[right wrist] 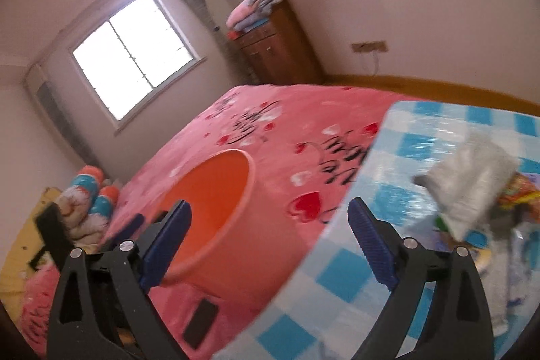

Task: Collect trash
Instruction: 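Move both empty grippers back from the bucket to the table, then lower the left gripper onto the yellow Vinda tissue pack, then close the left gripper on the tissue pack and lift it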

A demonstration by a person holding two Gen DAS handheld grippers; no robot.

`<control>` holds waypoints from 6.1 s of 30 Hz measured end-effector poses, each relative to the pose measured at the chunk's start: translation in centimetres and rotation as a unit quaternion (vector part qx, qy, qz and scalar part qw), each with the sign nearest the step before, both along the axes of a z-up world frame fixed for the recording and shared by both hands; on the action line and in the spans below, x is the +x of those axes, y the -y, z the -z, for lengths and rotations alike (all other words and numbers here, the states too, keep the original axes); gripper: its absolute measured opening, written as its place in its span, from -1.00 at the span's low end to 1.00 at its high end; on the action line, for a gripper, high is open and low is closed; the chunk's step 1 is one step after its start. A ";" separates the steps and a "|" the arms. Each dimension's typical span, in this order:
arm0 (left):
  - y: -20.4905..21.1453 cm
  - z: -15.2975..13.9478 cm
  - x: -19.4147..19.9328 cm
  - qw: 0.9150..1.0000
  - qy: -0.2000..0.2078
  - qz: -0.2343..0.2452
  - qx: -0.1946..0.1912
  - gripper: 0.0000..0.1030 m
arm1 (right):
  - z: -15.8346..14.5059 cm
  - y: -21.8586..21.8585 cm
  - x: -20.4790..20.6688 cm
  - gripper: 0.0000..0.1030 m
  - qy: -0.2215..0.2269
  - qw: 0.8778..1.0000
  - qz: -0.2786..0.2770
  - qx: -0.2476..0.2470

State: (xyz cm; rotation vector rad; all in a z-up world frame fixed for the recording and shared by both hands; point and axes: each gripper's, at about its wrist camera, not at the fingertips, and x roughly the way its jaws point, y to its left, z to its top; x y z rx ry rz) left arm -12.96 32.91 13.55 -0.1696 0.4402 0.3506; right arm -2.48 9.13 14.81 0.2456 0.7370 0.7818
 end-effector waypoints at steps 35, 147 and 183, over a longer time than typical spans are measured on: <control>12.4 1.7 0.5 0.984 -0.038 0.174 0.008 0.73 | 1.0 11.2 -5.4 0.90 0.107 0.985 0.132 -0.022; 25.0 10.4 12.6 0.949 -0.216 0.212 -0.088 0.12 | 12.5 27.7 1.0 0.90 -0.073 0.982 0.172 -0.007; 23.0 10.5 8.3 0.940 -0.209 0.248 -0.103 -0.02 | 10.4 30.3 5.9 0.90 -0.023 0.961 0.201 -0.186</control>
